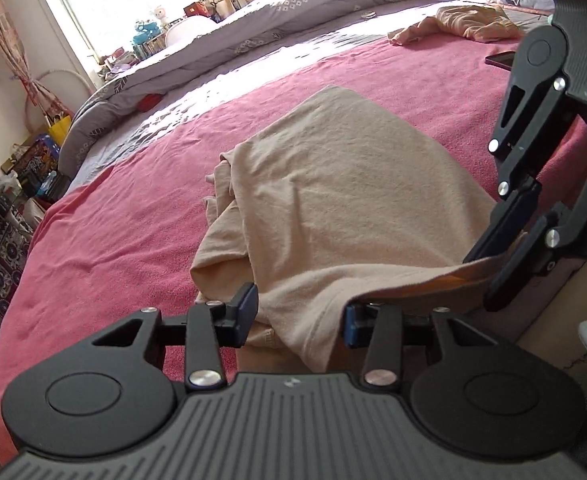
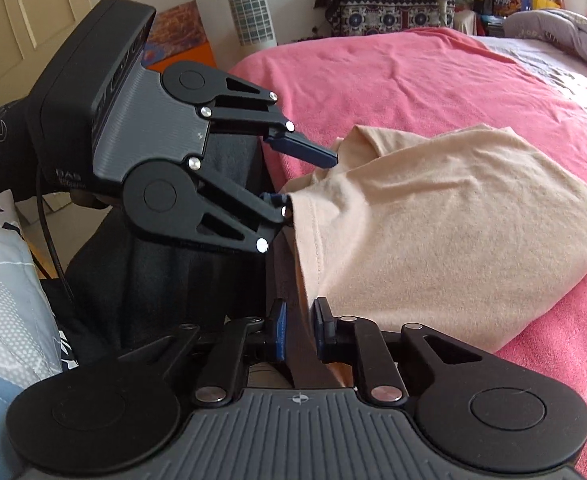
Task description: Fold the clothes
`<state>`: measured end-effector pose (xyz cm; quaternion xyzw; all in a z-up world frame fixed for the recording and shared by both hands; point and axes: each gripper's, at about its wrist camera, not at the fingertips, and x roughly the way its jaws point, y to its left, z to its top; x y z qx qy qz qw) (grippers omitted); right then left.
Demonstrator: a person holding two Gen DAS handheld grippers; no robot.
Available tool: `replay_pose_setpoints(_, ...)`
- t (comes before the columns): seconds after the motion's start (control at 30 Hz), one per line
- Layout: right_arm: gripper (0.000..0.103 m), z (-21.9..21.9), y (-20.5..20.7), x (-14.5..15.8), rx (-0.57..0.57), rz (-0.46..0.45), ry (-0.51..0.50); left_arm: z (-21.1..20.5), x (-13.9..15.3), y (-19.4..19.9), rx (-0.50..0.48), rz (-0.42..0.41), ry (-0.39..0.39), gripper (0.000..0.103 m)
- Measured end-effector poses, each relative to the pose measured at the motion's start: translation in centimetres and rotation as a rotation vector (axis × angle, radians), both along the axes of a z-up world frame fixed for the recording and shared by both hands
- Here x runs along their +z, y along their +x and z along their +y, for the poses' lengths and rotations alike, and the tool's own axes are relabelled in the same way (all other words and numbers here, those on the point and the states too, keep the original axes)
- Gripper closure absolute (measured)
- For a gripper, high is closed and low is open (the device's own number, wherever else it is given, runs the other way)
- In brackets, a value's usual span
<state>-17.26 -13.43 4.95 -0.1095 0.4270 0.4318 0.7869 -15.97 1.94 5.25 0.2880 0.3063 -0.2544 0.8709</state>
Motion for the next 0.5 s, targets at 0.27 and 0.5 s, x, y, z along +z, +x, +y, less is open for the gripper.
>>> replay_pose_setpoints(0.27, 0.068, -3.2, -0.2, -3.3, -0.117, 0.299, 0.040, 1.9, -0.6, 0.8, 0.111, 0.040, 0.002, 0.054)
replay_pose_setpoints(0.5, 0.061, -7.4, -0.6, -0.6, -0.275, 0.171, 0.186, 2.9, -0.6, 0.5, 0.148, 0.047, 0.000, 0.052)
